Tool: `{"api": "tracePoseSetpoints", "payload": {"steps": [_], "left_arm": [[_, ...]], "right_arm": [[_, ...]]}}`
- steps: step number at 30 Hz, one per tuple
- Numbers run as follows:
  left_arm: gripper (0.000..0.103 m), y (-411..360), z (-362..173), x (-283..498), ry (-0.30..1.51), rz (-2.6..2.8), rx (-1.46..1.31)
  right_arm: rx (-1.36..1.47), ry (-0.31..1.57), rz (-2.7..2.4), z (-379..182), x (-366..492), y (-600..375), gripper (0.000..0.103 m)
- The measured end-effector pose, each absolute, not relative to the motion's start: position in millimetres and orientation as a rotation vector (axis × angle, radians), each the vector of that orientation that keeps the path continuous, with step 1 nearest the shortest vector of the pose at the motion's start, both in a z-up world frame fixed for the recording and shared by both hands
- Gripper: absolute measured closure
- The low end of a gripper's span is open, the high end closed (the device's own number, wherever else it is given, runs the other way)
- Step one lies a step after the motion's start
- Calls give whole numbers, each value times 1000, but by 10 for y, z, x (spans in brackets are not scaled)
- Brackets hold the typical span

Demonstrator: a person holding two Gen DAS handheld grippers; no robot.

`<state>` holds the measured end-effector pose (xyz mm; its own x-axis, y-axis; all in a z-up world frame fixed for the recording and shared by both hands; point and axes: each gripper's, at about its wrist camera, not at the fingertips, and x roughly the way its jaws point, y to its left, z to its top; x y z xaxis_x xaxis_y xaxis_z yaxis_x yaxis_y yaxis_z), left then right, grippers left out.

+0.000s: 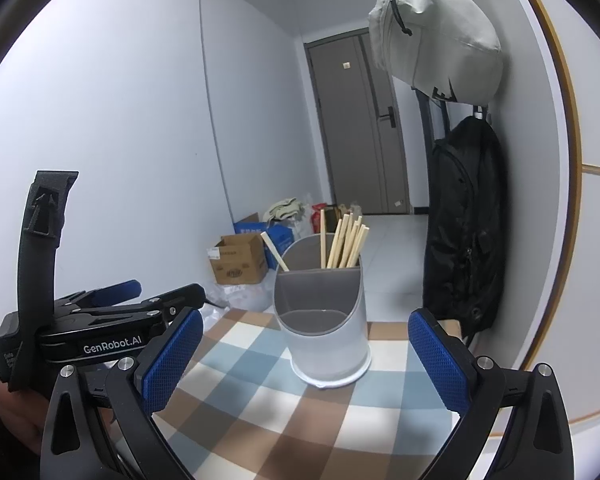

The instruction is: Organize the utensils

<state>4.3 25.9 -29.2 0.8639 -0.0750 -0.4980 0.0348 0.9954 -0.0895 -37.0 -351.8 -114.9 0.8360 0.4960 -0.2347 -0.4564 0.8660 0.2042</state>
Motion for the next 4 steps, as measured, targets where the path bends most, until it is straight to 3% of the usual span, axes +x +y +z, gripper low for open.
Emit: {"api": "tracePoseSetpoints", "payload": {"steps": [4], "left_arm": [[2, 261, -285, 44, 520, -57, -78]], "right_arm": [[144, 292, 507, -1152, -366, -3515, 0]]}}
